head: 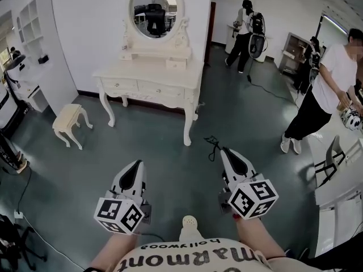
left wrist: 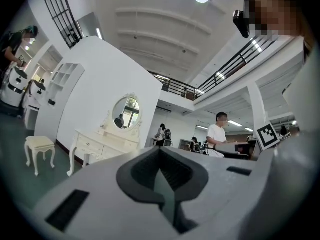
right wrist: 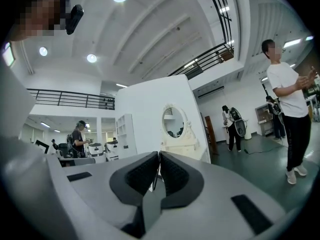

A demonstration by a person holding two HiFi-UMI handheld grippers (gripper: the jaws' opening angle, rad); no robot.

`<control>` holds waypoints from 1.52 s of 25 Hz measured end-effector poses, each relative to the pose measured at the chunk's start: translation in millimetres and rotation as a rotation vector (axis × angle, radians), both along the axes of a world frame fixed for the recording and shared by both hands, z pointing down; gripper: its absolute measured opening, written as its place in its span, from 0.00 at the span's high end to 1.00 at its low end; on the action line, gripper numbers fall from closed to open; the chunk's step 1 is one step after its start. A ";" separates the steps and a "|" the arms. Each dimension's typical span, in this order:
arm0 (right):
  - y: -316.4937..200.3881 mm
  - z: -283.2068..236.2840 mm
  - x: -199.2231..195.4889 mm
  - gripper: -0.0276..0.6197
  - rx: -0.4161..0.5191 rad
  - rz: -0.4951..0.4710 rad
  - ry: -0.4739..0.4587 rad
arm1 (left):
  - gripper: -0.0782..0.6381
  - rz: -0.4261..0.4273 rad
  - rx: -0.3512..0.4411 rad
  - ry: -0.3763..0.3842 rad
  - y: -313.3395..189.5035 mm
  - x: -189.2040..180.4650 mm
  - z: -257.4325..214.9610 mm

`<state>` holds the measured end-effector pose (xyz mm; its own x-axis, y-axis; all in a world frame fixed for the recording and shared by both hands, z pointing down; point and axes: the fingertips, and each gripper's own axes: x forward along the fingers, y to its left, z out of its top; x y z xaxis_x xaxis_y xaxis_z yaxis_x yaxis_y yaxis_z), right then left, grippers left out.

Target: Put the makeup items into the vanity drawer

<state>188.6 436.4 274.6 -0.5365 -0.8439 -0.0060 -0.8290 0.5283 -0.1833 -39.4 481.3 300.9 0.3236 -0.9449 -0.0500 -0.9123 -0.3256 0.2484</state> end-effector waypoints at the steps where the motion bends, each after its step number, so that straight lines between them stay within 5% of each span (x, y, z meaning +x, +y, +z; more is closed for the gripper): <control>1: -9.1 2.1 -0.8 0.90 -0.006 -0.004 0.004 | 0.88 0.002 -0.001 -0.005 -8.3 1.3 0.1; 21: -185.5 -21.7 20.5 0.90 0.039 -0.083 -0.069 | 0.88 -0.021 0.037 -0.001 -166.7 37.3 -23.6; 38: -257.4 10.5 28.2 0.90 0.002 -0.104 -0.048 | 0.88 -0.024 0.003 0.005 -238.6 48.0 2.0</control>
